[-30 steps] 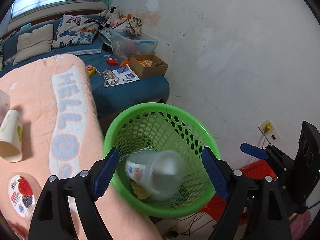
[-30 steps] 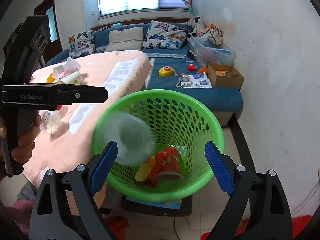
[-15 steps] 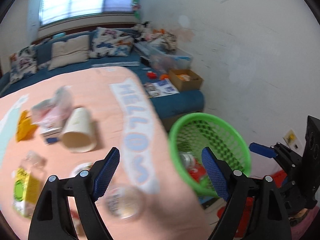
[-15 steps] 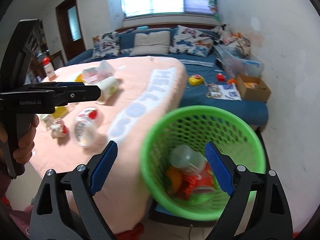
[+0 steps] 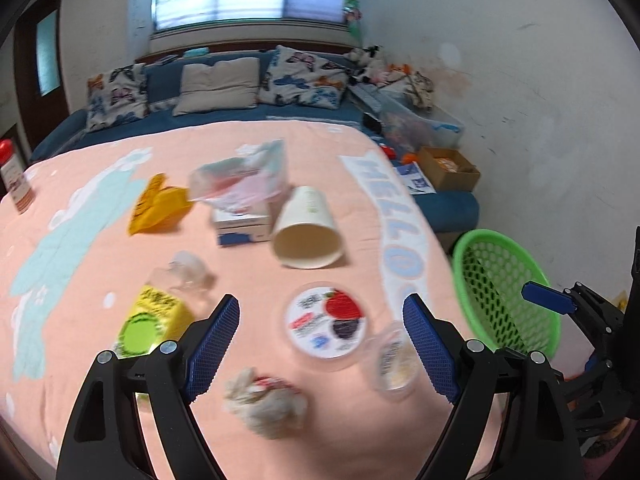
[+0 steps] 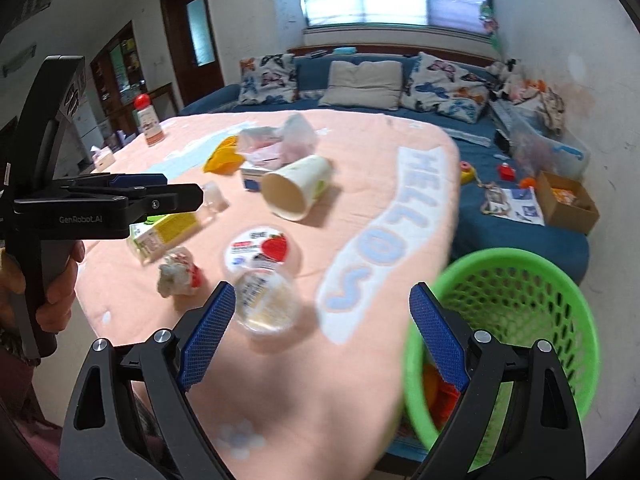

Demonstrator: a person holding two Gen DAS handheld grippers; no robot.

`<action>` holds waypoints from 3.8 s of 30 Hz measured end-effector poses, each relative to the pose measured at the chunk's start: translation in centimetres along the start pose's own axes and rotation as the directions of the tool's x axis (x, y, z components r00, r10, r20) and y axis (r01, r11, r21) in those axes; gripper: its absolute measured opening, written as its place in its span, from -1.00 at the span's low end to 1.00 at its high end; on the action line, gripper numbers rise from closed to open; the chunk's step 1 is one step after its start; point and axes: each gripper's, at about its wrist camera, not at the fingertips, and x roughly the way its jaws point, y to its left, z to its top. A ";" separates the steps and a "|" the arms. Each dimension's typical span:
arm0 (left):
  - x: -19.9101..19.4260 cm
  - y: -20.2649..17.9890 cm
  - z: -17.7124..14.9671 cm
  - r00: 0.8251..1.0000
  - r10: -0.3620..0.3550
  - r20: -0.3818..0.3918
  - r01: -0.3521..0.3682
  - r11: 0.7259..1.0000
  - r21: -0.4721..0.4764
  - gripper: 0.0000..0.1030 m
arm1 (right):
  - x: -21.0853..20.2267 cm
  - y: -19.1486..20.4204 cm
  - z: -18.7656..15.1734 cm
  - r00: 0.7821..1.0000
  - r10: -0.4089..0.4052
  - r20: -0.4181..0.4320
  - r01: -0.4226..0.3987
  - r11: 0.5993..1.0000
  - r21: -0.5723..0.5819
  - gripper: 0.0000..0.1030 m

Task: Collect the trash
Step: 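Move the right tool to the small clear tub while the left tool moves to the yellow-green bottle, then grasp the small clear tub with the right tool while the left tool grasps the yellow-green juice bottle, then carry the small tub and juice bottle over the green basket and release both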

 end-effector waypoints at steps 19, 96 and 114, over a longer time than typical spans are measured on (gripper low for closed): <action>-1.4 7.7 -1.3 0.999 0.049 -0.013 -0.050 0.994 -0.101 0.57 | 4.8 4.0 0.6 0.994 0.056 -0.088 -0.060 0.997 -0.042 0.71; 4.0 12.0 -3.0 0.987 0.053 -0.150 -0.056 0.998 -0.020 0.02 | 7.7 3.9 0.2 0.987 -0.012 -0.160 0.000 0.997 -0.077 0.35; 0.3 4.1 0.4 0.997 -0.068 -0.048 0.071 0.996 0.053 0.02 | 2.8 -4.9 -1.0 0.972 -0.203 -0.118 0.208 0.977 0.035 0.35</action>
